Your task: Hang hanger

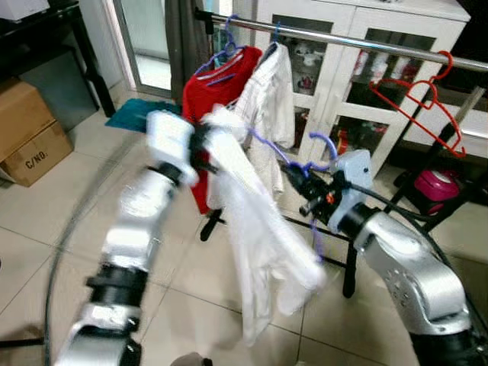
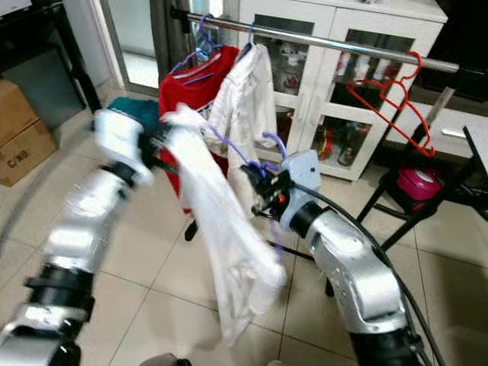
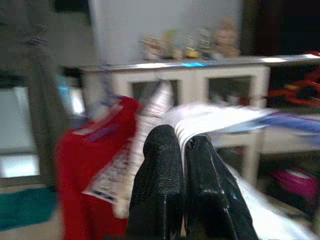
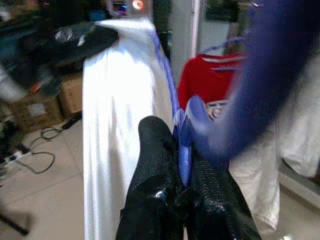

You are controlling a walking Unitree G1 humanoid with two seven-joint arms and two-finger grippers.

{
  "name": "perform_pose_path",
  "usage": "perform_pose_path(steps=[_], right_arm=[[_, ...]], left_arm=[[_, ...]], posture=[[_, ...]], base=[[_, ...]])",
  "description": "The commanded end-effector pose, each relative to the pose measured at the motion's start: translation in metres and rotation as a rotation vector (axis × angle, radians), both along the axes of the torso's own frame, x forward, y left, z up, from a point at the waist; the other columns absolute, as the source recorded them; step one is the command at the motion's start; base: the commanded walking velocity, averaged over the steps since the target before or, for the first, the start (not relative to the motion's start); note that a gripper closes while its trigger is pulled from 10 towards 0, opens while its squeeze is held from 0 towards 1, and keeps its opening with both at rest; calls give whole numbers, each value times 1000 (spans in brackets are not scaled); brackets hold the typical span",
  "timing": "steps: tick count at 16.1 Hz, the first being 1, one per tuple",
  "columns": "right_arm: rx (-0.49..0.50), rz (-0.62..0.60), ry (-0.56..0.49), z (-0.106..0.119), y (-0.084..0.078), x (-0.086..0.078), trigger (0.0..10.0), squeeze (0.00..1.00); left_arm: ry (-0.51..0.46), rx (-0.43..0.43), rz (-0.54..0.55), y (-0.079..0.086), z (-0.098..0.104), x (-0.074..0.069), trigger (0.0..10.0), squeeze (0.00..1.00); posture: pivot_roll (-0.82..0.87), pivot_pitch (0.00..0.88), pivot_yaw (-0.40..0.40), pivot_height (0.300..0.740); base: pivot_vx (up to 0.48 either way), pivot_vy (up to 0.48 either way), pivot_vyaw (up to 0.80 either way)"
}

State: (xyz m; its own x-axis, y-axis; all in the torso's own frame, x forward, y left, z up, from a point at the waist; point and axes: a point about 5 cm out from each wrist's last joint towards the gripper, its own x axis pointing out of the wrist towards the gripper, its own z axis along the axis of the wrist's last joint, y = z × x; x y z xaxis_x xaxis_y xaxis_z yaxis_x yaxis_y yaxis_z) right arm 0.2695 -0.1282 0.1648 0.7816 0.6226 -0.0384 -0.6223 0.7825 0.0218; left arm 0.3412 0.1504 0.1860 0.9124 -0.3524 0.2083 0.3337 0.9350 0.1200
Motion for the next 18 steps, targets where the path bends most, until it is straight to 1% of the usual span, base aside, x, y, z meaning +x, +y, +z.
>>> perform_pose_path(steps=[1, 2, 4, 5, 6, 8, 9, 10, 11, 12, 13, 14, 15, 16, 17, 18], right_arm=[[-47, -29, 58, -12, -15, -4, 0, 0], [-37, 0, 55, -11, -15, -6, 0, 0], [-17, 46, 44, -7, -14, -9, 0, 0], [-11, 78, 39, -6, -12, -12, 0, 0], [-20, 77, 35, -6, -12, -12, 0, 0], [-18, -10, 45, -5, -12, -4, 0, 0], [-23, -64, 64, -6, -12, 1, 0, 0], [-38, -121, 96, -9, -12, 5, 0, 0], [-48, -143, 112, -11, -11, 7, 0, 0], [-77, -159, 129, -14, -10, 8, 0, 0], [-143, -151, 129, -18, -8, 8, 0, 0], [-213, -122, 124, -23, -5, 5, 0, 0], [-235, -102, 125, -25, -3, 4, 0, 0], [-281, -51, 131, -29, 1, -1, 0, 0], [-323, -17, 144, -33, 4, -6, 0, 0], [-345, -2, 151, -36, 5, -7, 0, 0]], left_arm=[[-82, -54, 160, 34, 21, 4, 0, 0], [-76, -36, 165, 36, 20, 4, 0, 0], [-56, -25, 189, 38, 16, 4, 0, 0], [-41, -7, 178, 35, 13, 5, 0, 0], [-36, 19, 145, 30, 11, 5, 0, 0], [-22, 78, -23, 5, 4, 0, 0, 0], [-23, 100, -75, -6, 2, -2, 0, 0], [-31, 123, -123, -19, 1, -3, 0, 0], [-36, 138, -143, -25, 1, -4, 0, 0], [-45, 161, -183, -35, 1, -5, 0, 0], [-57, 176, -203, -43, 1, -5, 0, 0], [-70, 175, -192, -45, 4, -3, 0, 0], [-75, 167, -175, -44, 6, -1, 0, 0], [-86, 159, -94, -34, 10, 6, 0, 0], [-94, 154, -46, -26, 14, 10, 0, 0], [-96, 156, -44, -24, 15, 11, 0, 0]], posture=[[-113, 0, -9, 740], [-113, 0, -9, 740], [-114, 0, -5, 740], [-115, 0, -4, 740], [-115, 0, -3, 740], [-116, 0, -1, 740], [-116, 0, -2, 740], [-116, 0, -3, 740], [-116, 0, -3, 740], [-117, 0, -3, 740], [-118, 0, -3, 740], [-120, 0, -2, 740], [-120, 0, -2, 740], [-122, 0, -1, 740], [-121, 0, -2, 740], [-121, 0, -2, 740]], base=[[0, 0, 0], [0, 0, 0], [0, 0, 0], [0, 0, 0], [0, 0, 0], [0, 0, 0], [0, 0, 0], [0, 0, 0], [0, 0, 0], [0, 0, 0], [0, 0, 0], [0, 0, 0], [0, 0, 0], [0, 0, 0], [0, 0, 0], [0, 0, 0]])
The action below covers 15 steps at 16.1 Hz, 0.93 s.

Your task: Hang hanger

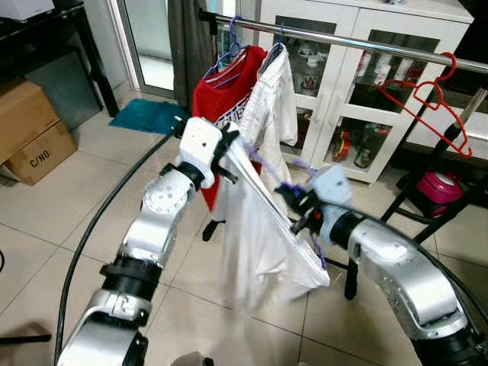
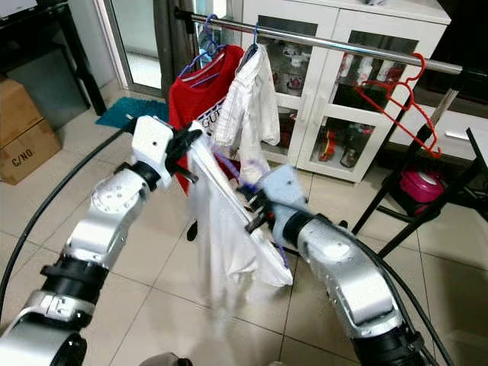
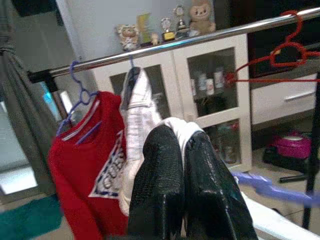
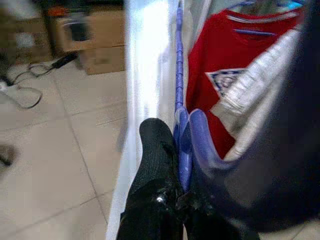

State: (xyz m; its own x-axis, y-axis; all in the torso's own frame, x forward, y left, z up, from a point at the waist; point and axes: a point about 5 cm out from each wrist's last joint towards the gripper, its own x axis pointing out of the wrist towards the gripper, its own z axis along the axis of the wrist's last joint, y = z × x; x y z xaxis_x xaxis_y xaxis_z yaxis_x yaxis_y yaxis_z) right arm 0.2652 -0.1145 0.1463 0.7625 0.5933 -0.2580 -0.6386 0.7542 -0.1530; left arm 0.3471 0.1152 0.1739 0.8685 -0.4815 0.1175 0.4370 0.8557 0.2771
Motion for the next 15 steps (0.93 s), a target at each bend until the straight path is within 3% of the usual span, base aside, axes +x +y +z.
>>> perform_pose_path(steps=[1, 2, 3, 4, 5, 6, 7, 8, 9, 10, 12, 13, 14, 15], right_arm=[[-85, -14, 90, -19, -8, -5, 0, 0], [-96, -3, 93, -21, -8, -6, 0, 0], [-79, -13, 83, -19, -5, -4, 0, 0], [-59, -27, 76, -17, -5, -2, 0, 0], [2, -89, 50, -10, -7, 4, 0, 0], [56, -120, 38, -4, -9, 7, 0, 0], [92, -139, 31, -1, -10, 9, 0, 0], [166, -156, 15, 6, -10, 12, 0, 0], [186, -158, 13, 8, -10, 12, 0, 0], [218, -161, 6, 11, -9, 14, 0, 0], [282, -178, -16, 18, -6, 18, 0, 0], [326, -191, -29, 24, -5, 21, 0, 0], [363, -201, -39, 29, -5, 24, 0, 0], [377, -206, -42, 31, -5, 25, 0, 0]], left_arm=[[-118, -26, 44, 11, 27, 5, 235, 0], [-118, -23, 19, 10, 27, 4, 235, 0], [-56, 8, -160, -8, 17, -5, 3098, 0], [-27, 21, -218, -14, 11, -10, 2941, 0], [11, 56, -223, -18, 1, -12, 1922, 0], [19, 62, -182, -14, -2, -10, 1647, 0], [23, 65, -153, -11, -3, -9, 1647, 0], [25, 68, -67, 0, -4, -4, 2588, 0], [28, 71, -45, 4, -4, -2, 2588, 0], [55, 79, -36, 7, -8, -3, 10000, 0], [125, 116, -106, 6, -21, -13, 10000, 0], [127, 118, -99, 6, -25, -14, 10000, 604], [127, 105, -91, 6, -25, -15, 10000, 1000], [118, 96, -92, 6, -24, -16, 10000, 1000]], posture=[[-121, 0, -2, 740], [-118, 0, -5, 740], [-117, 0, -5, 740], [-117, 0, -5, 740], [-122, 0, 1, 740], [-125, 0, 4, 740], [-125, 0, 4, 740], [-125, 0, 4, 740], [-125, 0, 4, 740], [-123, 0, 0, 740], [-120, 0, -6, 740], [-120, 0, -7, 740], [-120, 0, -9, 740], [-120, 0, -10, 740]], base=[[0, 0, 0], [0, 0, 0], [0, 0, 0], [0, 0, 0], [0, 0, 0], [0, 0, 0], [0, 0, 0], [0, 0, 0], [0, 0, 0], [0, 0, 0], [0, 0, 0], [0, 0, 0], [0, 0, 0], [0, 0, 0]])
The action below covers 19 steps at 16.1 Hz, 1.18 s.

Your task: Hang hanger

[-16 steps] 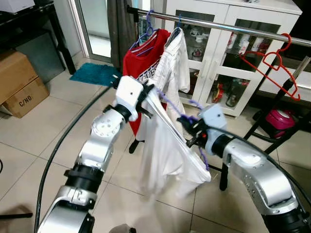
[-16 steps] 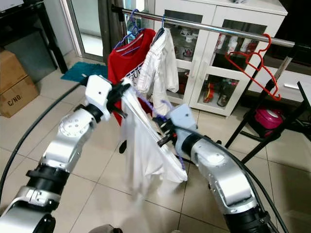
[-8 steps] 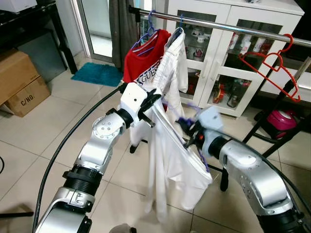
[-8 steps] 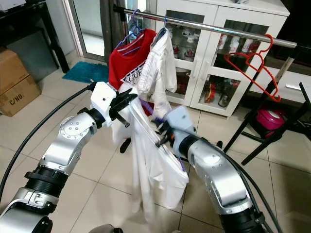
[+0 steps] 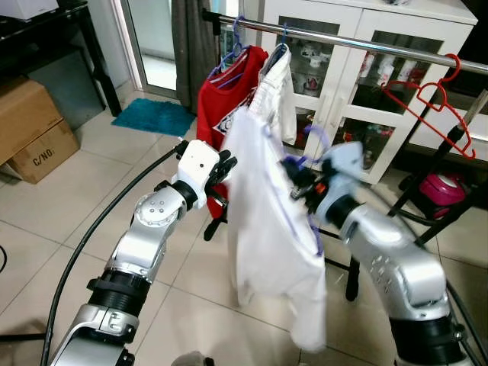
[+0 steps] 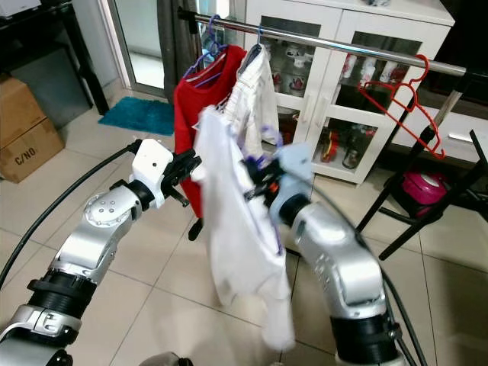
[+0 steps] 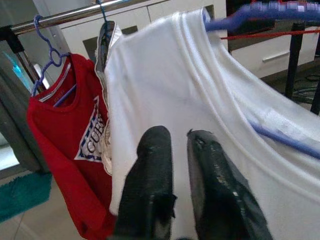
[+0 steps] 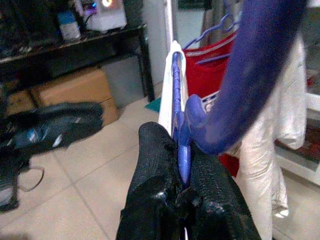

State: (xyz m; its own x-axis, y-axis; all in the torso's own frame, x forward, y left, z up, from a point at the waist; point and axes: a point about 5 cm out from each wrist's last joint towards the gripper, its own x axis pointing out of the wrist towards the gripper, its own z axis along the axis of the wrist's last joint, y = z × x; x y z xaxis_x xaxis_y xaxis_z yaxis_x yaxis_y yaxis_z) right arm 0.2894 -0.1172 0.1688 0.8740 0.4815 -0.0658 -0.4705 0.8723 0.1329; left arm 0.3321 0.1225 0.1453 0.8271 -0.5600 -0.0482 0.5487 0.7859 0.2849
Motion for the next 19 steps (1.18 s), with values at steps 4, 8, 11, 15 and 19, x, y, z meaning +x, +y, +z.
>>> perform_pose_path(steps=[4, 8, 11, 15, 19], right_arm=[[53, -9, -39, 11, -3, 3, 0, 0], [91, 81, -50, 16, 5, -3, 0, 0], [96, 119, -64, 19, 8, -6, 0, 0], [96, 161, -75, 21, 11, -8, 0, 0], [100, 188, -82, 23, 14, -11, 0, 0]], left_arm=[[-61, -3, 7, -1, 10, -1, 10000, 1000], [-140, -59, 30, -4, 27, 10, 10000, 0], [-140, -72, -48, -15, 31, 12, 10000, 0], [-99, -54, -92, -26, 25, 16, 10000, 0], [-63, -50, -62, -23, 19, 21, 2902, 0]], posture=[[-123, 0, -14, 740], [-127, 0, -14, 740], [-133, 0, -13, 740], [-137, 0, -14, 740], [-138, 0, -17, 740]], base=[[0, 0, 0], [0, 0, 0], [0, 0, 0], [0, 0, 0], [0, 0, 0]])
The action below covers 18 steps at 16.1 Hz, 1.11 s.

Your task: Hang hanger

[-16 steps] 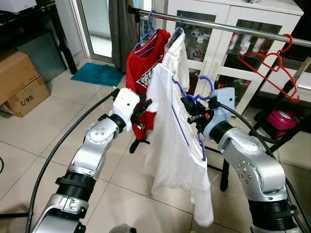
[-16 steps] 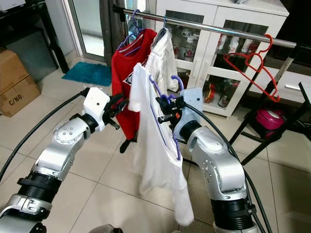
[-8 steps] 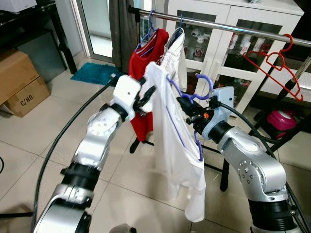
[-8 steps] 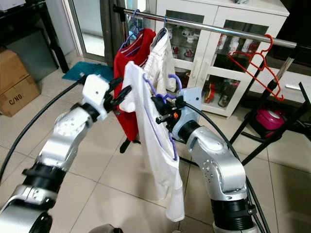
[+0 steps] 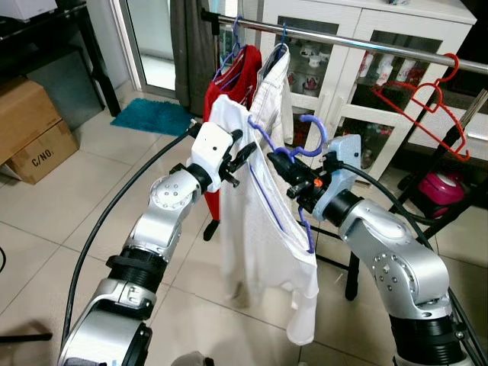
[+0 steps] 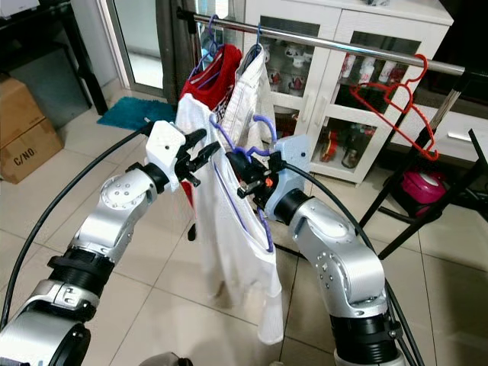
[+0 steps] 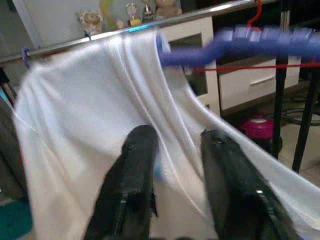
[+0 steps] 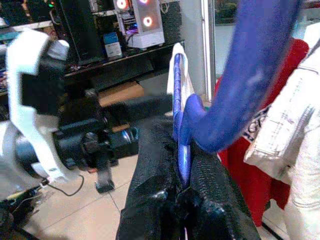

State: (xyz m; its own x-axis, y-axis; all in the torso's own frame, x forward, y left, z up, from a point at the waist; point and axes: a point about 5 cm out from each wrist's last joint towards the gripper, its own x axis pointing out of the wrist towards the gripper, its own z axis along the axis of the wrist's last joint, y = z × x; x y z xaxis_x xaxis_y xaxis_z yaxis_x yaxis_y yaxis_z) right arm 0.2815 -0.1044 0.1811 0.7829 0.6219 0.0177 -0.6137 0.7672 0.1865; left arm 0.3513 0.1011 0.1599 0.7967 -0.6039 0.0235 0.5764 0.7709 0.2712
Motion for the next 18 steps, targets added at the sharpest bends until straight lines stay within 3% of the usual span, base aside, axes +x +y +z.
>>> perform_pose_path(steps=[1, 2, 13, 17, 18], right_arm=[[12, 22, -43, 10, 1, -3, 0, 0], [12, 30, -45, 11, 2, -3, 0, 0], [-2, 21, -35, 9, 0, -3, 0, 0], [-188, -106, 104, -21, -18, 5, 0, 0], [-284, -81, 133, -34, -23, 1, 0, 0]], left_arm=[[-11, 3, -10, -2, 4, 2, 2078, 0], [-3, 4, -20, -3, 2, 3, 157, 0], [-17, 18, 34, 2, 2, 9, 0, 0], [-77, -64, -41, 1, 17, -4, 0, 0], [-157, -137, -44, 6, 34, -10, 0, 0]], posture=[[-138, 0, -17, 740], [-139, 0, -19, 740], [-140, 0, -19, 740], [-137, 0, -21, 740], [-132, 0, -24, 740]], base=[[0, 0, 0], [0, 0, 0], [0, 0, 0], [0, 0, 0], [0, 0, 0]])
